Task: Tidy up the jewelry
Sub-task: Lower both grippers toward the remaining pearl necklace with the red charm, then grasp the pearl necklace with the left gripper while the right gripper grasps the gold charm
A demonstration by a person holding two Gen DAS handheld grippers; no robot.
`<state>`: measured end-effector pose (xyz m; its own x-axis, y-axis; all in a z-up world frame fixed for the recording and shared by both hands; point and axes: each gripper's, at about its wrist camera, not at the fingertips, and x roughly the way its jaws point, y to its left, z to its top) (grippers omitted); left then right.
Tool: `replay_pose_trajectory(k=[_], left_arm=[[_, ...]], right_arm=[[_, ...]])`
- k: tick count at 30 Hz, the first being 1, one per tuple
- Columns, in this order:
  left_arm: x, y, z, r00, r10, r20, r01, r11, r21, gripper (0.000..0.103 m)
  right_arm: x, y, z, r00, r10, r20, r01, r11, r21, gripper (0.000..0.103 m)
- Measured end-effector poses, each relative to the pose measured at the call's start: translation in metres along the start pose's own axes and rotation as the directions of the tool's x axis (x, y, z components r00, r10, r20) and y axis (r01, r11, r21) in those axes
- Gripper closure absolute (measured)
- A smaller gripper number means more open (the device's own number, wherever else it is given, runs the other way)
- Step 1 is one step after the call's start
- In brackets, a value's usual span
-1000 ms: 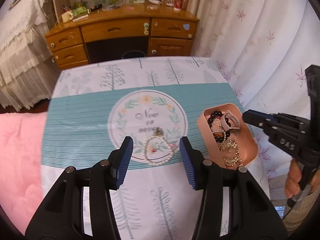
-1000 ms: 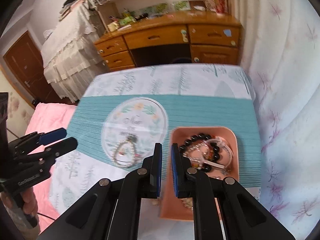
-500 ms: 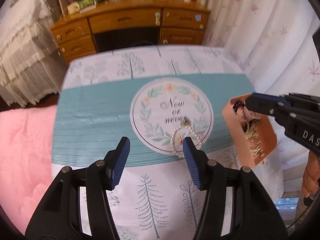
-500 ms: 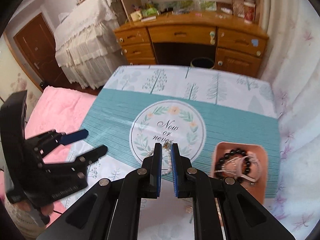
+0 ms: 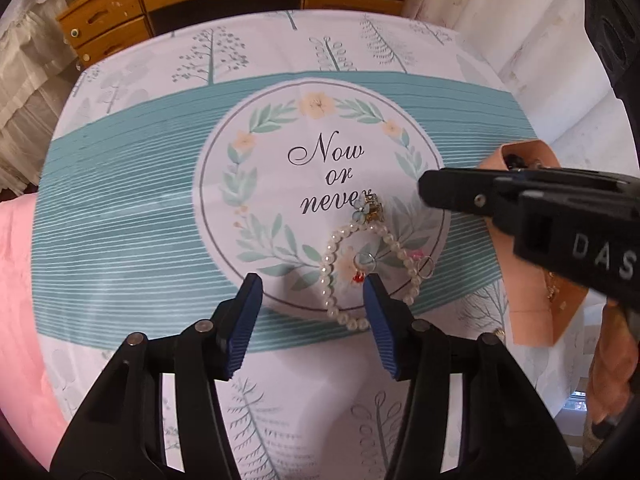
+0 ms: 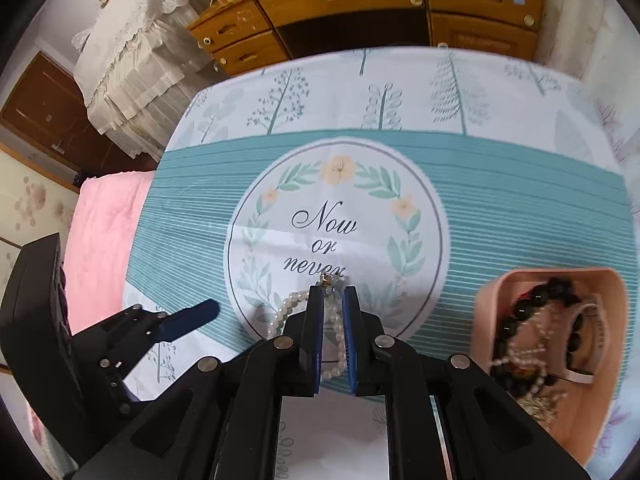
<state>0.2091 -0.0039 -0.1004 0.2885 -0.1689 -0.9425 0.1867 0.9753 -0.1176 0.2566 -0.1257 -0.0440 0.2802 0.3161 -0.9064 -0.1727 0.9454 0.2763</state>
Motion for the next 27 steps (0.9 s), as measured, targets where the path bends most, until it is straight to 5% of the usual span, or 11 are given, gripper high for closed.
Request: replay_pose_trajectory(k=[11, 16, 25, 27], left_arm=[[0.026, 0.003, 0.008, 1.0, 0.01, -0.019, -0.01, 1.0, -0.008, 0.078], [0.026, 0.002, 0.008, 0.998, 0.062, -0.007, -0.062, 0.998, 0.002, 0.097], [0.02, 0.03, -0.001, 0.999, 0.045, -0.023, -0.047, 0.996, -0.071, 0.097], [0.019, 0.034, -0.003, 0.998, 0.054, -0.022, -0.055, 0.996, -0.072, 0.097]], right_arm=[[0.032, -0.004, 0.007, 0.999, 0.037, -0.036, -0.036, 0.999, 0.015, 0.093], [0.037, -0.001, 0.01, 0.999, 0.029, -0.027, -0.028, 0.999, 0.022, 0.066], [0.06, 0.012, 0.011, 0.995, -0.062, -0.073, 0.062, 0.998, -0.003, 0.066], [0.067, 0.015, 0.01, 0.992, -0.1, -0.075, 0.1, 0.995, -0.01, 0.075]])
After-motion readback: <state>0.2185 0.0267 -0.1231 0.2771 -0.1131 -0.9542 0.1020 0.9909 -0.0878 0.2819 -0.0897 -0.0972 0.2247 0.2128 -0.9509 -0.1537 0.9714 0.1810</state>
